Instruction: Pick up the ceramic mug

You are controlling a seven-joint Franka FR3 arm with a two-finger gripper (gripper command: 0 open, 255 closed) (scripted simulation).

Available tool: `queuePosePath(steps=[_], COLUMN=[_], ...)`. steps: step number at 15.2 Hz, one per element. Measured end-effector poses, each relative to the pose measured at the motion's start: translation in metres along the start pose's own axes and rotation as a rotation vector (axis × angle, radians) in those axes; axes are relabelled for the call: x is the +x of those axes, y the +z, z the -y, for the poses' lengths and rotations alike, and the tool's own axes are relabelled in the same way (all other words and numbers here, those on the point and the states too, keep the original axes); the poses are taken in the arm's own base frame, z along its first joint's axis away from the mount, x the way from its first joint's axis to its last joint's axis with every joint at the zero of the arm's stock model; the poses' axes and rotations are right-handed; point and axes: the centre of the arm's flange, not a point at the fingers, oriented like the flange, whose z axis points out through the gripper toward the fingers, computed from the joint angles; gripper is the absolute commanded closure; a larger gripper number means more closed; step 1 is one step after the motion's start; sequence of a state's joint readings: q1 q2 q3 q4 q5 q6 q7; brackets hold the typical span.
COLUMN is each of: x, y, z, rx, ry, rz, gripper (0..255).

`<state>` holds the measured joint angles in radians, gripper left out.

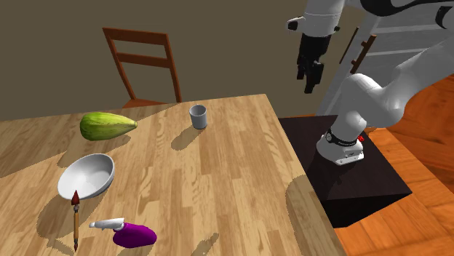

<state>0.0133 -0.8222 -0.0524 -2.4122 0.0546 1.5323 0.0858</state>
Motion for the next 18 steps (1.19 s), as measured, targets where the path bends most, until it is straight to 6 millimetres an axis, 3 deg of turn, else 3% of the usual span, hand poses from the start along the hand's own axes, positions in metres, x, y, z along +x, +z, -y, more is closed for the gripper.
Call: queuePosePath(steps=[3, 18], x=[0.013, 0.175], y=[0.007, 0.095], z=[-0.004, -0.046], rx=[-0.005, -0.068], ry=[-0.003, -0.039], rz=[-0.001, -0.021], gripper=[0, 0])
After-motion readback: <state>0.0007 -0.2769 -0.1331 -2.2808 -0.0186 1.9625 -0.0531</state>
